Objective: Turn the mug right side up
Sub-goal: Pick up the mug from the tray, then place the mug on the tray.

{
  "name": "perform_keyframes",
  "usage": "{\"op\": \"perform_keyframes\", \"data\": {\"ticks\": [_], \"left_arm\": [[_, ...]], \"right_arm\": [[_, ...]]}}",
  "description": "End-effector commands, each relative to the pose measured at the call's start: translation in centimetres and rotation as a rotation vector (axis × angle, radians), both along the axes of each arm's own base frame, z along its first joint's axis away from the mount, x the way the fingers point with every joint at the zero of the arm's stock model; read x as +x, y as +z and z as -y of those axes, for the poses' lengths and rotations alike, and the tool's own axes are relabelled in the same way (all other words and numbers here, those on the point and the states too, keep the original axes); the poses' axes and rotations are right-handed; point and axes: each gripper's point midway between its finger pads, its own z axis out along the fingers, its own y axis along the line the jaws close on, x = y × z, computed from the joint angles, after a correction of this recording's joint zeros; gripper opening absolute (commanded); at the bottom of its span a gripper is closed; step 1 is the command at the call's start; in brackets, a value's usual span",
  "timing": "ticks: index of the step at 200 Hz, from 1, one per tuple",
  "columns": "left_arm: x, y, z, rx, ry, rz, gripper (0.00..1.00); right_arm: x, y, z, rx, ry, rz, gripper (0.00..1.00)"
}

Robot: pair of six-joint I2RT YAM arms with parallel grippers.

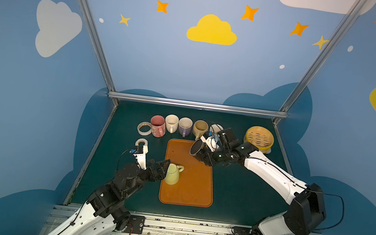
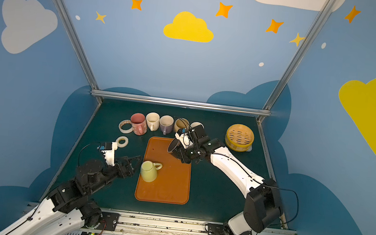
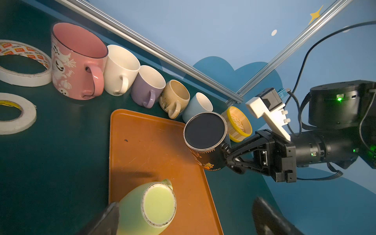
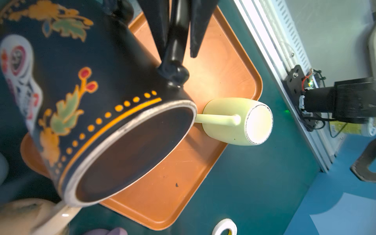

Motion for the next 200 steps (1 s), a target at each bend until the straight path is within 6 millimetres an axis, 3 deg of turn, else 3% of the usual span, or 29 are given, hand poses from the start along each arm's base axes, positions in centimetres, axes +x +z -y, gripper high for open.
{"op": "perform_keyframes", "data": {"ticks": [1,61,133,200], "left_arm": [[0.3,2.0,0.5,-0.045,-0.011,0.047,1.00],[0.5,2.5,0.0,-0.001,0.001,0.055,1.00],[0.4,2.5,-0.9,0.081,0.019,0.050,1.00],[0.6,2.1,-0.7,0.089,0.017,0.044,1.00]], "right_arm": [[0.4,4.7,-2.0,0.158,0.050,0.111,0.00],[0.4,3.4,-2.0,0.150,0.025,0.056,0.00],[0.6,3.6,-5.2,0.445,0.078,-0.027,0.00],[1.8,2.4,-4.4,0.658,0.034,-0.080,0.00]]}}
